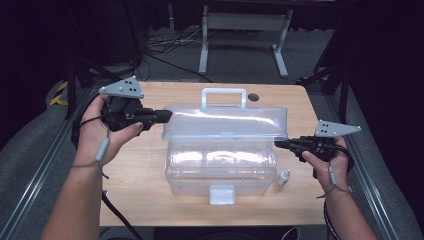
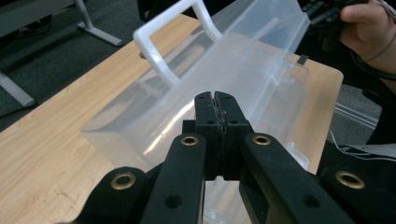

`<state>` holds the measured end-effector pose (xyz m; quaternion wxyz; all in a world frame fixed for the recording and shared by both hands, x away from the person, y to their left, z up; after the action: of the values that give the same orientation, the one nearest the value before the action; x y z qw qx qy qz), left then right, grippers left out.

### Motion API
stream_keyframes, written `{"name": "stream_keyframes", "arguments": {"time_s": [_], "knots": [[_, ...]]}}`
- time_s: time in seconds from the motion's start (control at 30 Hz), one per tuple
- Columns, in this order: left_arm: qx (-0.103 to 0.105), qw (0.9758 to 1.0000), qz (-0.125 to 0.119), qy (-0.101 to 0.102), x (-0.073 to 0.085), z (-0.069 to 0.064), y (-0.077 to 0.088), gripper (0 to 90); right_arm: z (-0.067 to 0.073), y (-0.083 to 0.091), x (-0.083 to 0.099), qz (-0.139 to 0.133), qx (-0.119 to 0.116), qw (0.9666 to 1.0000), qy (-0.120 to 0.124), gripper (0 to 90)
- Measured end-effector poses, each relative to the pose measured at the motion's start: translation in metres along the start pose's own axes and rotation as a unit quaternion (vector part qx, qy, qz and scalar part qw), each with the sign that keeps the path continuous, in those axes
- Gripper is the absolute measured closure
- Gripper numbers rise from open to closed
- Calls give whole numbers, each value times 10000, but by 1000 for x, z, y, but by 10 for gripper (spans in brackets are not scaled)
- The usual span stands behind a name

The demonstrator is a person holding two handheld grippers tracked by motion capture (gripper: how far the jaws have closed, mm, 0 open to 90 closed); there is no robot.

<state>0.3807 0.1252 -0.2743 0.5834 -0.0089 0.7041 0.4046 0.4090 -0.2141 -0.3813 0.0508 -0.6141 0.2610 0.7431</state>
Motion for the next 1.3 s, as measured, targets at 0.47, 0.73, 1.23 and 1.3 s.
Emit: {"name": "stream_keyframes", "arguments": {"time_s": [0.47, 0.73, 1.23, 1.3], "knots": [[270, 9988, -285, 291, 43, -14, -12, 900, -6, -2, -11, -117, 115, 9999, -14, 900], [299, 9991, -187, 225, 54, -17, -30, 900, -9, -2, -15, -185, 186, 9996, -49, 900], [-354, 9985, -82, 405, 61, 6, -62, 900, -8, -4, -14, -258, 183, 9995, -88, 900], [-375, 9981, -180, 458, 59, 8, -63, 900, -8, -4, -14, -261, 185, 9995, -80, 900]]}}
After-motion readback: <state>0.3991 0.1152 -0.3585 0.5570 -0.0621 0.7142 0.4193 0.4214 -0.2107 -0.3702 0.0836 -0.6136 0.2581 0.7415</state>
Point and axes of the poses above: each handheld gripper's, and its own axes: y roughly backward along the jaws, x roughly out of its underside, z roughly to its left, the point moved 9 cm from there along -y, roughly forward along the jaws, and after that the axes turned 3 degrees about -x, right-handed, at the moved point
